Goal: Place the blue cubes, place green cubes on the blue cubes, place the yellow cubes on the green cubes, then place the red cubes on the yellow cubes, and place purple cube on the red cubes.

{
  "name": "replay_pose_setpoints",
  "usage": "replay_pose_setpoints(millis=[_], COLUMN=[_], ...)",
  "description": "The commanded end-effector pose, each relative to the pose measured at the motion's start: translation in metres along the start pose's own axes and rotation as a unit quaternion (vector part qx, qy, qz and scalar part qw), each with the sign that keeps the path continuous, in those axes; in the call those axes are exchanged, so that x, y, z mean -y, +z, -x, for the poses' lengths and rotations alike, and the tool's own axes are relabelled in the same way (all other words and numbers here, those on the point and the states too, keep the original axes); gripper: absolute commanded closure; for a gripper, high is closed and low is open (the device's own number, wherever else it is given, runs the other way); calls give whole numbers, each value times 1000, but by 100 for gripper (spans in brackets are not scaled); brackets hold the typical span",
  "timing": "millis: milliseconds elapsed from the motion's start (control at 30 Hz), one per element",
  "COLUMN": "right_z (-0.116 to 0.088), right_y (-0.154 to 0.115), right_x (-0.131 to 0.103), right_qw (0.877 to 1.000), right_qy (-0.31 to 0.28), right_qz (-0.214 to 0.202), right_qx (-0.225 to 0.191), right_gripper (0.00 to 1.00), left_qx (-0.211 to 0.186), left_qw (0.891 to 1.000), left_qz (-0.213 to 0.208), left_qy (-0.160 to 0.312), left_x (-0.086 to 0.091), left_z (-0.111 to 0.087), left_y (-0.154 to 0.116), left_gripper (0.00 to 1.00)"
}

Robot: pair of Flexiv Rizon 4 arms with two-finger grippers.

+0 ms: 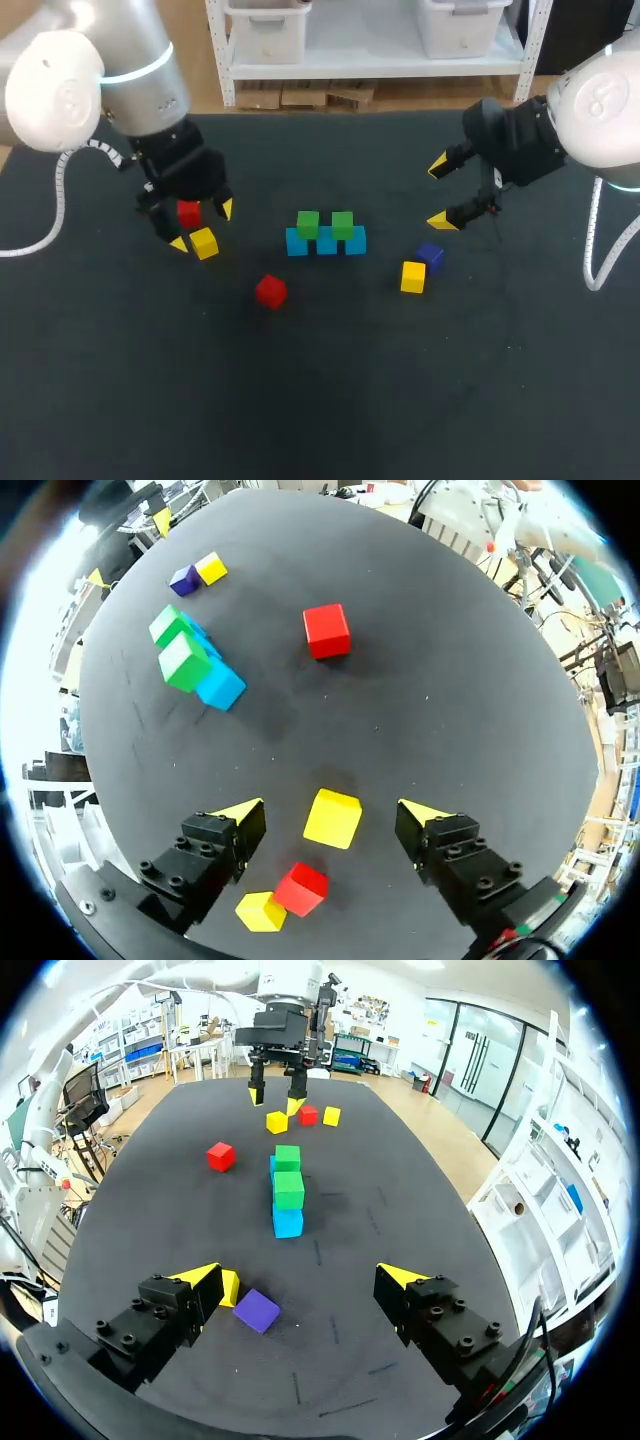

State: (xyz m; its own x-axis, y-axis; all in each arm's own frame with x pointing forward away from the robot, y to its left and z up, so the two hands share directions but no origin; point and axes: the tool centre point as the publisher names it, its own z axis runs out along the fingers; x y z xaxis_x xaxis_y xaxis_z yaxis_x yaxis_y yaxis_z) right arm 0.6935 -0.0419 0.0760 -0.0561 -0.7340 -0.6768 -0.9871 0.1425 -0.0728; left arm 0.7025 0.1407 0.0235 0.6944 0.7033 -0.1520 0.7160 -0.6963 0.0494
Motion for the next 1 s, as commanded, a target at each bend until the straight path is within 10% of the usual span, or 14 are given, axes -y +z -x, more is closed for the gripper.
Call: replay_pose_setpoints(millis=[33,800,1000], right_z=[-1,-1,-1], right_y=[0,0,0], right_x=[0,0,0], right_qw=[1000,1000,1000], right_qy=[0,0,0], right_qz=[0,0,0], right_qx=[2,2,2], right_gripper=[0,0,0], left_qx=[6,15,19], left_qw=[1000,1000,1000], left_qz=[-1,-10,-8], left_qy=[8,25,22], left_x=[-1,-3,-4], left_z=[-10,-23,-19], left_y=[6,25,30], left_gripper=[19,40,71])
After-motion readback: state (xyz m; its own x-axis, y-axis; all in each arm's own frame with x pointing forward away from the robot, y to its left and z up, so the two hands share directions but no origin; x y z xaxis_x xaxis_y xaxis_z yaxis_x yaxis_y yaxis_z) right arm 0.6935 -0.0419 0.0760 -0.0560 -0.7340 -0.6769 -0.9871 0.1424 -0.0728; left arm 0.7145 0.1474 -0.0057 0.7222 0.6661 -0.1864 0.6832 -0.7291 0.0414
